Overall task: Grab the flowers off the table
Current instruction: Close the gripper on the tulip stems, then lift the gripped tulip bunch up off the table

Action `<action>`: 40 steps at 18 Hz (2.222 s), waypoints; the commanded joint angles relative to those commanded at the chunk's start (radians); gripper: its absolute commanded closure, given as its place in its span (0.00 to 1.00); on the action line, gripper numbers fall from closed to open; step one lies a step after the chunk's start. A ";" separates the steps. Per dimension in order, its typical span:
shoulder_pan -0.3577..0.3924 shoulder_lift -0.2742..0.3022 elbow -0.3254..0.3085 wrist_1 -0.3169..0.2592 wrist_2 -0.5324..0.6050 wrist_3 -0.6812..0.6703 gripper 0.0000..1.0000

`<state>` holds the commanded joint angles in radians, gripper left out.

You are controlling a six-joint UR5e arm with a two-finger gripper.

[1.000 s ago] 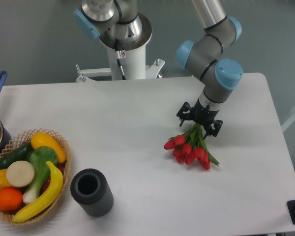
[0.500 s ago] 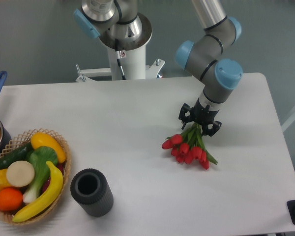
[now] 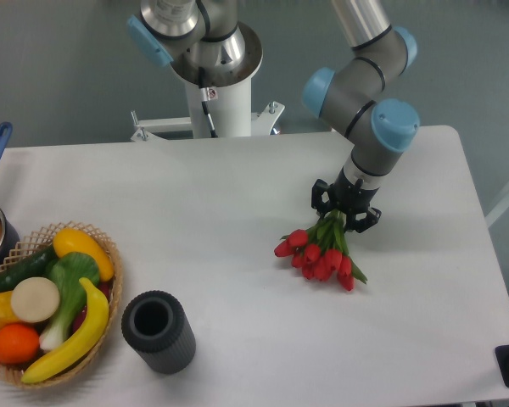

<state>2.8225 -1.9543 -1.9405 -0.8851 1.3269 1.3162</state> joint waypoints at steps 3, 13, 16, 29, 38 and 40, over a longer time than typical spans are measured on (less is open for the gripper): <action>-0.002 0.002 -0.002 -0.011 0.000 -0.009 0.67; 0.009 0.075 0.017 -0.012 -0.018 -0.011 0.67; 0.009 0.135 0.026 -0.012 -0.081 -0.014 0.67; -0.012 0.351 0.133 -0.003 -0.520 -0.201 0.67; -0.014 0.341 0.155 0.003 -0.810 -0.232 0.67; -0.018 0.339 0.153 0.003 -0.813 -0.233 0.67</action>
<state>2.8041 -1.6153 -1.7871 -0.8820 0.5139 1.0830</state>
